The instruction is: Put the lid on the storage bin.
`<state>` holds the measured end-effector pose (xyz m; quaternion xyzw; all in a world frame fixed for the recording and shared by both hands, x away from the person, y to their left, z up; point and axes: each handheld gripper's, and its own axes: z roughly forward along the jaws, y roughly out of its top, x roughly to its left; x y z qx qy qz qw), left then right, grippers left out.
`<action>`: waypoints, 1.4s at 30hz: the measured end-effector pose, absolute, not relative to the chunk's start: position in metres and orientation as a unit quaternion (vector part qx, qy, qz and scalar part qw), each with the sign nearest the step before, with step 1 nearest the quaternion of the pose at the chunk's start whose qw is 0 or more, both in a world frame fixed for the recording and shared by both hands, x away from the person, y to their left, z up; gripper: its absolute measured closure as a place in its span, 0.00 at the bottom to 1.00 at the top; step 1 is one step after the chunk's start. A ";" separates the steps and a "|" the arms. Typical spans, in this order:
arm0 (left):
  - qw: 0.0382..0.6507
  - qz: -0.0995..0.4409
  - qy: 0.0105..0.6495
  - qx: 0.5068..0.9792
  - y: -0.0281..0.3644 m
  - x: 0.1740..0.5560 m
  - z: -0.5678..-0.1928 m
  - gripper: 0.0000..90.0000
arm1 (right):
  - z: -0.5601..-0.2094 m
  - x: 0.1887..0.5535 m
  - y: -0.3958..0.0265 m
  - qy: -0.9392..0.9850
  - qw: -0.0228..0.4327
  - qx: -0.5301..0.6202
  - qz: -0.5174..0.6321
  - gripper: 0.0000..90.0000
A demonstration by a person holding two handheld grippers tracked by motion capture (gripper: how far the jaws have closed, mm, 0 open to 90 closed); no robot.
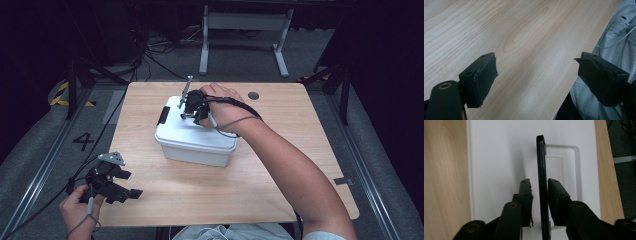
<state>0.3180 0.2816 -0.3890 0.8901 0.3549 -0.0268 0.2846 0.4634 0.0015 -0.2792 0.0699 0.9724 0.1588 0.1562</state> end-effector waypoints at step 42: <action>0.286 -0.025 0.358 0.888 0.279 0.322 -0.387 0.18 | -0.248 0.428 -0.185 0.904 0.180 0.252 0.295 0.57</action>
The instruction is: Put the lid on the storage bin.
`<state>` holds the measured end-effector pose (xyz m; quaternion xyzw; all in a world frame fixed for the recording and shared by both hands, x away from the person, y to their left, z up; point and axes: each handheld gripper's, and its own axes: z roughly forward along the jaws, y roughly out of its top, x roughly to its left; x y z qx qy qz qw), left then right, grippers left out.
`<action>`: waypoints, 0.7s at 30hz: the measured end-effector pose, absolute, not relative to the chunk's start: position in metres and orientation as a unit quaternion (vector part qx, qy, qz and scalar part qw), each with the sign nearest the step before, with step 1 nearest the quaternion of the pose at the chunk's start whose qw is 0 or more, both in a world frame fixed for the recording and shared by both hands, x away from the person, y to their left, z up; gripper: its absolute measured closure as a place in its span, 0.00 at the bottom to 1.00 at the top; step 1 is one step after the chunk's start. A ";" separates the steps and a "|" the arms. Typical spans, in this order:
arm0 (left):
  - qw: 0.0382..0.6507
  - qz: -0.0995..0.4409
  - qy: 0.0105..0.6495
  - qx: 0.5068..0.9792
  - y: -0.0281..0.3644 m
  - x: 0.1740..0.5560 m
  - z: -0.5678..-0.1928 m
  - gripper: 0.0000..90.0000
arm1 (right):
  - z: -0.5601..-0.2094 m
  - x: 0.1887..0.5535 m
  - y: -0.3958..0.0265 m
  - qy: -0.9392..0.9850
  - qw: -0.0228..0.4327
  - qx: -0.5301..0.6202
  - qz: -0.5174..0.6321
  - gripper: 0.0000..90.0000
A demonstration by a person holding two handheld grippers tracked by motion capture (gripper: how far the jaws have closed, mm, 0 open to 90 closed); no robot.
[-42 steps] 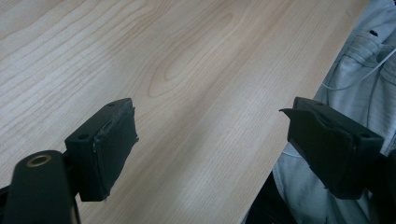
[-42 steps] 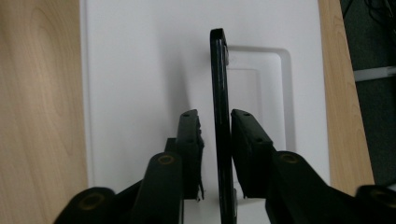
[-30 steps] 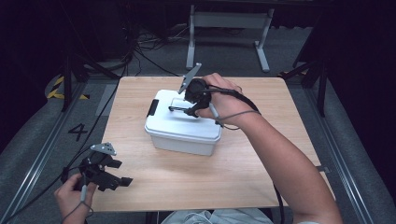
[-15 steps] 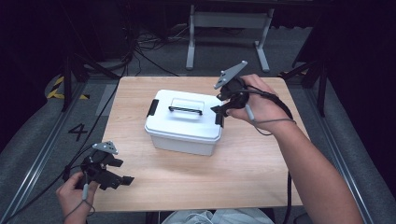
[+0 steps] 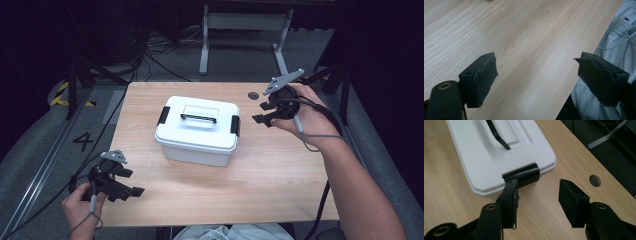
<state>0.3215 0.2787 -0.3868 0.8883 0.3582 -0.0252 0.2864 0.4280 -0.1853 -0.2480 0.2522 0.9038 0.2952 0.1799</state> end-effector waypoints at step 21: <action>0.293 -0.018 0.388 0.874 0.290 0.317 -0.387 0.18 | -0.314 0.426 -0.265 0.878 0.166 0.355 0.276 0.54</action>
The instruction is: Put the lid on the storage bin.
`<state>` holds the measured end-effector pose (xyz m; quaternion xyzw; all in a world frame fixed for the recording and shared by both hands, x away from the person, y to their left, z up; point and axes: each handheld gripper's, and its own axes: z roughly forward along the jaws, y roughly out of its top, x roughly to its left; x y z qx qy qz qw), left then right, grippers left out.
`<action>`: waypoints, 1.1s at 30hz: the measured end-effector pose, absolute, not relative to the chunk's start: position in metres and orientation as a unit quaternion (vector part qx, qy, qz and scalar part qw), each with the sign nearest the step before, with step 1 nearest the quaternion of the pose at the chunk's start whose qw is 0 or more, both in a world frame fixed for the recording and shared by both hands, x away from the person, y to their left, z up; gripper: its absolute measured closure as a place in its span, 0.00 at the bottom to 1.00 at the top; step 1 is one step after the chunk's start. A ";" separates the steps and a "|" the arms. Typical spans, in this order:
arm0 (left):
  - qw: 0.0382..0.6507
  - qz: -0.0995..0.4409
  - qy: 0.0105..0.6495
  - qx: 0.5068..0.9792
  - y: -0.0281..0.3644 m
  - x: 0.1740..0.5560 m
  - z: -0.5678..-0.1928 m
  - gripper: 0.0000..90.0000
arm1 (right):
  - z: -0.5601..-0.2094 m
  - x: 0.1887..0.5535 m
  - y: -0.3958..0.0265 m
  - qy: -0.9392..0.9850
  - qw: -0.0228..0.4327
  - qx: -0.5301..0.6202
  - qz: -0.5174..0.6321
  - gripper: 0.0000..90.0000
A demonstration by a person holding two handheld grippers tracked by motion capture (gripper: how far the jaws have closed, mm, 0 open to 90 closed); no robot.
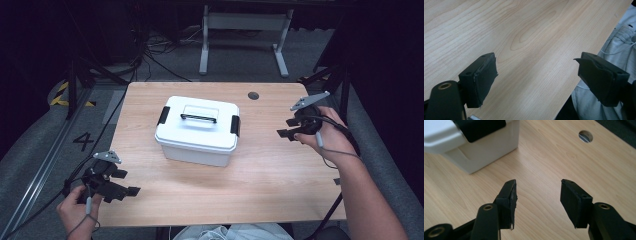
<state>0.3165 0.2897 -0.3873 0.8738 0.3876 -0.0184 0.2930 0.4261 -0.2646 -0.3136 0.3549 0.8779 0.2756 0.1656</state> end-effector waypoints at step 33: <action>0.290 -0.018 0.385 0.876 0.287 0.319 -0.388 0.18 | -0.424 0.420 -0.305 0.848 0.129 0.439 0.268 0.54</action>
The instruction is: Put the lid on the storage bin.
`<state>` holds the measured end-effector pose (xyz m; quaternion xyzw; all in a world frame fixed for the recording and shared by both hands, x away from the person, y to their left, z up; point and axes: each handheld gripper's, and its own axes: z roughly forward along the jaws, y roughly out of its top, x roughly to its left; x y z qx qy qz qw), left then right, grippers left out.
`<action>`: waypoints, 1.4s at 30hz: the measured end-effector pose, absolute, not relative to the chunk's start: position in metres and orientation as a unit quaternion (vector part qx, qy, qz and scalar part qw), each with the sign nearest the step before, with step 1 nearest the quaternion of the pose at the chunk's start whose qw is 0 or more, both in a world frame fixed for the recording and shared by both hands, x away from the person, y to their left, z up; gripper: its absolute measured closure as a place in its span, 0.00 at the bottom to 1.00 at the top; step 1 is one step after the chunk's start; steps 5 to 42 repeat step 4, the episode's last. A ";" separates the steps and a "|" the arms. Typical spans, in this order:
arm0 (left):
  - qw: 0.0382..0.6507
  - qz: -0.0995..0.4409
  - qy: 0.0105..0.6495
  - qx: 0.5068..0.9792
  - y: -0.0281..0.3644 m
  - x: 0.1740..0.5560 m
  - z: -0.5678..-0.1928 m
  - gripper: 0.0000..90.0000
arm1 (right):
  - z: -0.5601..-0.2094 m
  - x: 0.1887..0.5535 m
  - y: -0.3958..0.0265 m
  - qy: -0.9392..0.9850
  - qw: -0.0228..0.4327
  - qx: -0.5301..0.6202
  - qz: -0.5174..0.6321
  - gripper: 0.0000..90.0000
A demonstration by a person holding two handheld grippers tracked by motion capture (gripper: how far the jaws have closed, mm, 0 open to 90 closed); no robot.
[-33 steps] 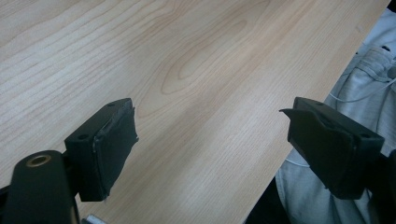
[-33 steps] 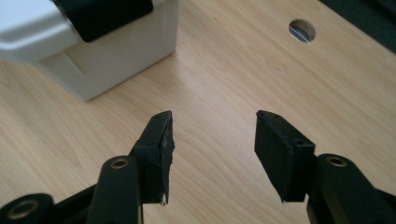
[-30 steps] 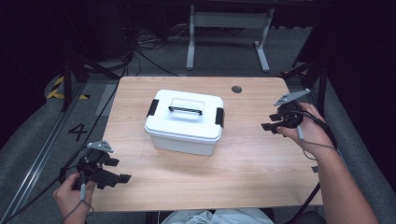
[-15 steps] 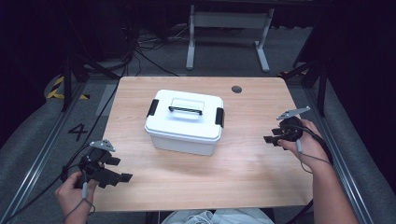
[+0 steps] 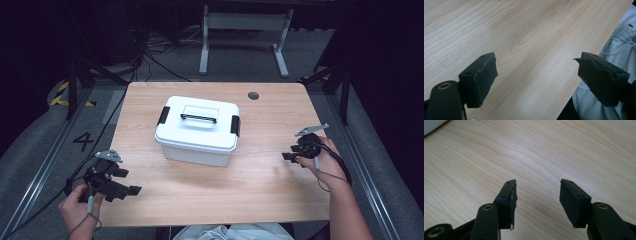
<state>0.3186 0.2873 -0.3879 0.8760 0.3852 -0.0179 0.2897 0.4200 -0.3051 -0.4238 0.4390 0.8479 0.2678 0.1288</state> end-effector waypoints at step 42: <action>0.292 -0.015 0.387 0.874 0.289 0.317 -0.388 0.18 | -0.423 0.420 -0.306 0.842 0.130 0.444 0.277 0.53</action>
